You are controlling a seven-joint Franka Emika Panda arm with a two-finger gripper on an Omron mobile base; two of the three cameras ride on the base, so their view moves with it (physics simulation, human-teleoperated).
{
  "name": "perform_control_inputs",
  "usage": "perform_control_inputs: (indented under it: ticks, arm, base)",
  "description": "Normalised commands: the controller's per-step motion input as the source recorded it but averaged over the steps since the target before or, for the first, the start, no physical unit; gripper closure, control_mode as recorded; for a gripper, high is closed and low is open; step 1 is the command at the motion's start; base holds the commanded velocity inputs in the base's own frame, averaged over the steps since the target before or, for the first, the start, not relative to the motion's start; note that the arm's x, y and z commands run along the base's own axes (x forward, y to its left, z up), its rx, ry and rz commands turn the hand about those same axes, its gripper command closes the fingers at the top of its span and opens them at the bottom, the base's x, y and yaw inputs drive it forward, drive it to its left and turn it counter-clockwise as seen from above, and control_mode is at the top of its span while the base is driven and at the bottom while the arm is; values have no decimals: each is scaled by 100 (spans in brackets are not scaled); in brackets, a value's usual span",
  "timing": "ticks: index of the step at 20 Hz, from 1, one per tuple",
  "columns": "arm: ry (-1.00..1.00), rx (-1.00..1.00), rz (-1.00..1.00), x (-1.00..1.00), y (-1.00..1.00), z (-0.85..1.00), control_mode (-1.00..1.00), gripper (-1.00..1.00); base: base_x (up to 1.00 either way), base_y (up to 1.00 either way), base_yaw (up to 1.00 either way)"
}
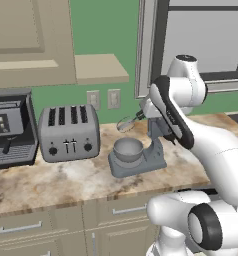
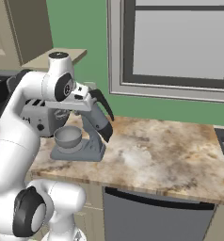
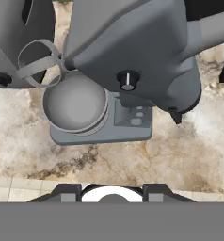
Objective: Close the stand mixer head.
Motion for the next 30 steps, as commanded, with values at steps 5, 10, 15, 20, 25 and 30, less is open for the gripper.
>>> perform_control_inputs:
  ticks: [5,10,15,20,25,30]
  arm:
    - [0,2,4,-2,-24,0,-100,-100]
    - [-6,18,18,-30,-52,0,-100,-100]
    - [-19,15,31,-9,-59,-5,-100,-100]
    - [-18,1,37,11,-42,-9,-100,-100]
    - [-24,0,16,34,-10,-8,-100,-100]
    - [-5,0,6,52,-3,-1,-100,-100]
  base:
    - [0,0,0]
    - [0,0,0]
    - [0,0,0]
    - [0,0,0]
    - [0,0,0]
    - [0,0,0]
